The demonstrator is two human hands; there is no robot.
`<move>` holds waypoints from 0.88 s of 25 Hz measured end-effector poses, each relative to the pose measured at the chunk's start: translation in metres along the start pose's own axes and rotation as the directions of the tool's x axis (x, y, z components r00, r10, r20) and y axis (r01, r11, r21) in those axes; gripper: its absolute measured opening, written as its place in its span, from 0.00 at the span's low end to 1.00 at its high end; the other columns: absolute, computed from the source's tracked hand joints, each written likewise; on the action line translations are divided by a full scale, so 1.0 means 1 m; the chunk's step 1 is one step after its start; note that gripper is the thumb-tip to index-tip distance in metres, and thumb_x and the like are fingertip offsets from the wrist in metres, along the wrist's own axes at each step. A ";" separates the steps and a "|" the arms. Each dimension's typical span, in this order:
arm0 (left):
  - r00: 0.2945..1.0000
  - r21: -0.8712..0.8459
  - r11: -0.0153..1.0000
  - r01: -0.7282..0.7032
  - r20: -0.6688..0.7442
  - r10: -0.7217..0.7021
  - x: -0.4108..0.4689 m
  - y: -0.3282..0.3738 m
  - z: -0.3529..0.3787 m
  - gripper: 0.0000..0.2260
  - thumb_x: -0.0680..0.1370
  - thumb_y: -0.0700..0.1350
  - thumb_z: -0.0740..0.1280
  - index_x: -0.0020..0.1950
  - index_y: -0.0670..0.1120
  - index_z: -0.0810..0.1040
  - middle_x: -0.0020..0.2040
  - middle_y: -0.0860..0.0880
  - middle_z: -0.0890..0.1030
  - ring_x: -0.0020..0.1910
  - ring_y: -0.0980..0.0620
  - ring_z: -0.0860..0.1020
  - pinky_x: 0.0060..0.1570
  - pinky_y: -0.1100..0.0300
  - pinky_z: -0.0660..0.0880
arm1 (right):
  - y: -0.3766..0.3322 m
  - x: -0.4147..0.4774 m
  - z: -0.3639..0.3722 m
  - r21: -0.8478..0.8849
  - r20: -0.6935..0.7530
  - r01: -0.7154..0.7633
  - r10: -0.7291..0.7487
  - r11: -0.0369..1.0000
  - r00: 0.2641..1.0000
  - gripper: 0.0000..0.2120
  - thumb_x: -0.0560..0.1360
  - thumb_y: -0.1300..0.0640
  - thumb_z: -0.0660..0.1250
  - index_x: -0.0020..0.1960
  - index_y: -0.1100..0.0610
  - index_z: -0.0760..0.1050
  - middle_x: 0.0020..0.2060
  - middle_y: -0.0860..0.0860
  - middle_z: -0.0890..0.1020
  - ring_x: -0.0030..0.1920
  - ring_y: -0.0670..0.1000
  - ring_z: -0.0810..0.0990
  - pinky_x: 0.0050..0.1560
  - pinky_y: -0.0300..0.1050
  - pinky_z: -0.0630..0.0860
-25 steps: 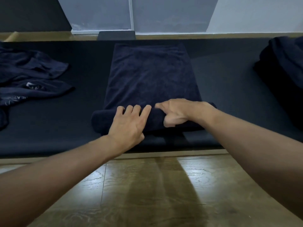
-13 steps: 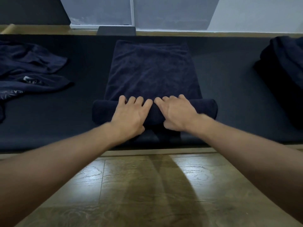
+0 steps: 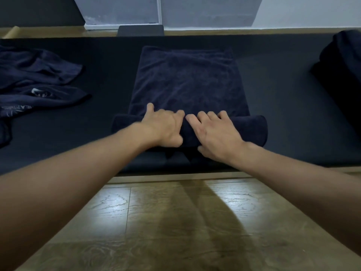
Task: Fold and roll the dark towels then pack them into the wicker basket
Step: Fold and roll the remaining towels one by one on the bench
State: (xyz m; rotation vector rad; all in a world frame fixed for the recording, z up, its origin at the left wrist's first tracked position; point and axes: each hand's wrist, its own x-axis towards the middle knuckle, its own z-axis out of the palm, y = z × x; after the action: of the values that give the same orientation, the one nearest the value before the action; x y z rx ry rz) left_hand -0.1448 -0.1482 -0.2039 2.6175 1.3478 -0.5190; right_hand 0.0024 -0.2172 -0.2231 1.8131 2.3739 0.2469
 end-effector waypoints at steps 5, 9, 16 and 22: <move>0.862 0.361 0.932 0.003 -0.474 0.181 -0.032 -0.005 0.051 0.40 0.68 0.53 0.70 0.76 0.44 0.58 0.60 0.42 0.74 0.55 0.41 0.74 0.63 0.42 0.66 | 0.032 0.043 -0.025 0.501 0.480 -0.182 -0.097 0.846 0.872 0.23 0.65 0.61 0.70 0.58 0.53 0.68 0.44 0.47 0.77 0.45 0.52 0.76 0.41 0.46 0.70; 0.954 0.250 0.961 -0.113 -0.243 0.176 -0.008 -0.008 0.018 0.33 0.69 0.58 0.72 0.67 0.47 0.63 0.55 0.48 0.76 0.52 0.46 0.75 0.54 0.50 0.69 | 0.027 0.038 -0.029 0.385 0.523 -0.119 -0.110 0.915 0.845 0.32 0.64 0.57 0.74 0.63 0.52 0.63 0.56 0.52 0.76 0.51 0.53 0.76 0.46 0.47 0.73; 0.999 0.067 0.998 0.014 0.046 -0.018 0.017 -0.005 -0.016 0.30 0.68 0.51 0.76 0.64 0.48 0.65 0.54 0.49 0.75 0.55 0.45 0.76 0.53 0.50 0.70 | 0.028 0.030 -0.006 0.169 0.149 0.039 -0.065 0.985 0.987 0.32 0.66 0.48 0.74 0.65 0.53 0.63 0.51 0.50 0.78 0.50 0.54 0.78 0.49 0.50 0.68; 0.935 0.253 0.963 -0.089 -0.313 0.169 -0.021 -0.007 0.017 0.26 0.66 0.54 0.74 0.55 0.48 0.66 0.48 0.49 0.77 0.46 0.46 0.76 0.48 0.52 0.68 | 0.039 0.045 -0.034 0.503 0.583 -0.161 -0.195 0.849 0.789 0.35 0.65 0.57 0.75 0.68 0.50 0.64 0.49 0.47 0.76 0.51 0.51 0.76 0.51 0.49 0.77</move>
State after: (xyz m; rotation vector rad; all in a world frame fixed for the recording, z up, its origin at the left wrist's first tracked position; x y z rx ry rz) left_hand -0.1659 -0.1644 -0.2119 3.0760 1.2491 -0.2346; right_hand 0.0203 -0.1648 -0.1823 1.6747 2.0598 -0.9700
